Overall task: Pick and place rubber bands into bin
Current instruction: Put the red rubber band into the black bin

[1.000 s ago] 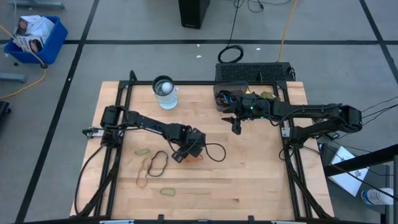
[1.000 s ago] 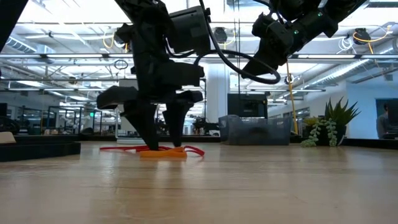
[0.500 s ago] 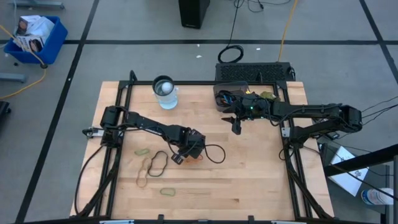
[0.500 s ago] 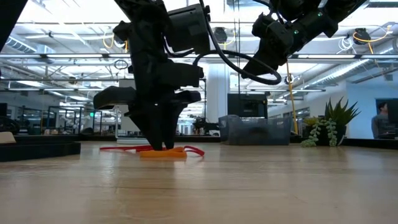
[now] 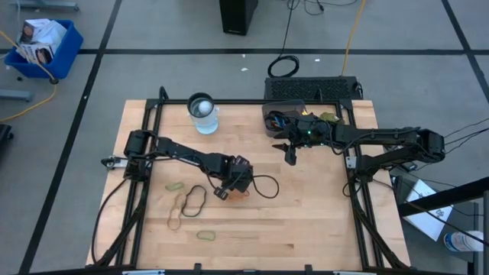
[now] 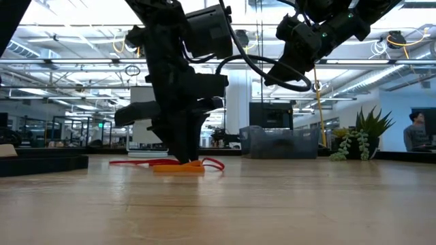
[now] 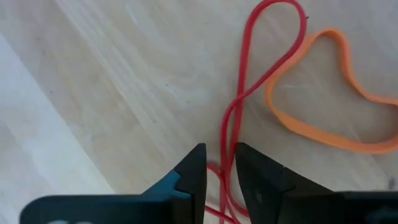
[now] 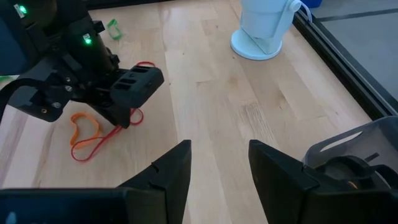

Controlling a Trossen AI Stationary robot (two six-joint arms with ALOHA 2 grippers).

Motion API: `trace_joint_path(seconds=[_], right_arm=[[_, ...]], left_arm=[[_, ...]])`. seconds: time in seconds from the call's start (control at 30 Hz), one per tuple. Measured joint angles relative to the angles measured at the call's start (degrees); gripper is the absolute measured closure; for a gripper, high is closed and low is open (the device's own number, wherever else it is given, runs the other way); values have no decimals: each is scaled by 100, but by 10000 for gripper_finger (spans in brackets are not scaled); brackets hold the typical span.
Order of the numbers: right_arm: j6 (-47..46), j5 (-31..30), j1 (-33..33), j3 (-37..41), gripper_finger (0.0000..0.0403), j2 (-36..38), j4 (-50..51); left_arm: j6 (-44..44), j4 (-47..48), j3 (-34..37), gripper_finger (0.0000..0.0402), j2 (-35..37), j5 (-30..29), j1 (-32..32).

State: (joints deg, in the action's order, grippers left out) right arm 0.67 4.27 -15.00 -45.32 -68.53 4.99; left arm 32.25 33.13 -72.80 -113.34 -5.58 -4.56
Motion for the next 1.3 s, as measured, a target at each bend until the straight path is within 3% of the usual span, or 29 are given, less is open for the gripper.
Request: trace_joint_path(seconds=[0.5,0.73,1.0,1.3], right_arm=[[0,0,0,0,248,0,0],[0,0,1,0,248,0,0],[-2,0,1,0,248,0,-1],[-2,0,0,0,248,0,-2]], left_arm=[[-21,-36,144,314,20,449,15],[-140,-53,149,392,20,544,2],[-309,-156,157,367,15,535,2],[-768,-269,162,388,15,550,51]])
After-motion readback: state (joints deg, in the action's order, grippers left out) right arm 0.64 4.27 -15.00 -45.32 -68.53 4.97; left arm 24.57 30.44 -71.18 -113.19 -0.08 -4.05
